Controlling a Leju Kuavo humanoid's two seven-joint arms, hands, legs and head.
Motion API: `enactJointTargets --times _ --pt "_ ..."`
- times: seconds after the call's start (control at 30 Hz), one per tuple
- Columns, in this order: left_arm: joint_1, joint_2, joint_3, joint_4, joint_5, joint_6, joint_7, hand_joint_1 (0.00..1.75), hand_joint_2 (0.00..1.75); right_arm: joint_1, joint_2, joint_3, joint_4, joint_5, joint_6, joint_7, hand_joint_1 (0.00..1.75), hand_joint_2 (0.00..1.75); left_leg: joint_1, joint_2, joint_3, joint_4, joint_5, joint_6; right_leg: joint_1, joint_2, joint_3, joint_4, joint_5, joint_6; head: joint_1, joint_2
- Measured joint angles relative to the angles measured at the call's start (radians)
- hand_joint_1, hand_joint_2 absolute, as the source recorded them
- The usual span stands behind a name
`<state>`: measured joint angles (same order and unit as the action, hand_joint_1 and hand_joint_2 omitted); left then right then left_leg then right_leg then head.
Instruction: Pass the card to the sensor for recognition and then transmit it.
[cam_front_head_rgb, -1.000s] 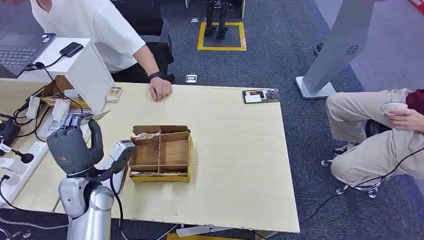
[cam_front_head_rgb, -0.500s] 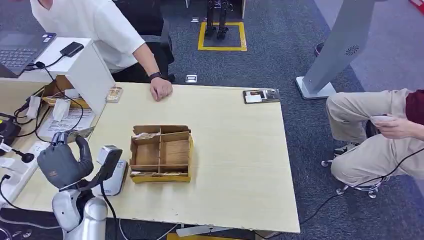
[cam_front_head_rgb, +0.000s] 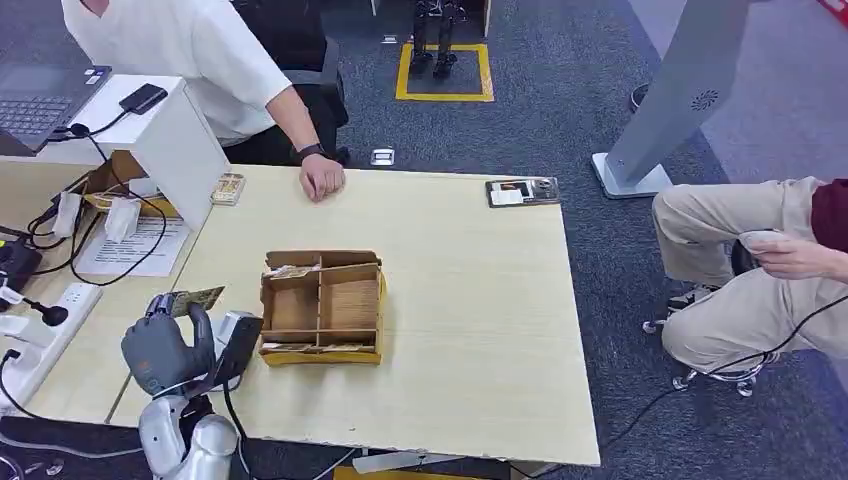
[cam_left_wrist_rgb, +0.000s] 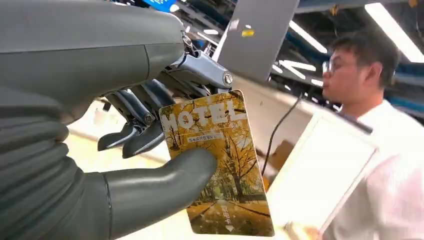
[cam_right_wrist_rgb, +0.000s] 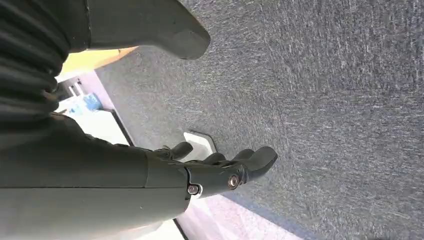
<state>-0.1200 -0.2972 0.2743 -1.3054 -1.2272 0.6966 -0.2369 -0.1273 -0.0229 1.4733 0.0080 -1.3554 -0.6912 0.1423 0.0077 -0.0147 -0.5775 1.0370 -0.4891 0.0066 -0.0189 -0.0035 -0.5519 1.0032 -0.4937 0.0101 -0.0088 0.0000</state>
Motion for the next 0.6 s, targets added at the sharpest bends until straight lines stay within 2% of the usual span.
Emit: enactJointTargets --times 0.13,0.23,0.6 --pt "0.002 0.000 0.000 0.020 -0.002 0.000 0.000 1.75 1.75 0.000 -0.001 0.000 0.000 0.000 0.000 0.000 0.00 1.75 0.000 0.000 0.000 0.000 0.000 0.000 0.000 0.000 0.000 0.000 0.000 0.000 0.000 0.000" --pt "0.009 0.000 0.000 0.029 -0.087 0.000 0.004 1.75 1.75 0.002 -0.002 -0.001 0.000 0.003 0.000 -0.001 0.00 1.75 0.000 0.000 0.000 0.000 0.000 0.000 0.000 0.000 0.000 0.000 0.000 0.000 0.000 0.000" --pt "0.013 0.000 0.000 0.038 -0.114 0.000 0.018 1.75 1.75 0.003 -0.002 -0.008 0.000 0.001 0.000 -0.008 0.00 1.75 0.000 0.000 0.000 0.000 0.000 0.000 0.000 0.000 0.000 0.000 0.000 0.000 0.000 0.000"
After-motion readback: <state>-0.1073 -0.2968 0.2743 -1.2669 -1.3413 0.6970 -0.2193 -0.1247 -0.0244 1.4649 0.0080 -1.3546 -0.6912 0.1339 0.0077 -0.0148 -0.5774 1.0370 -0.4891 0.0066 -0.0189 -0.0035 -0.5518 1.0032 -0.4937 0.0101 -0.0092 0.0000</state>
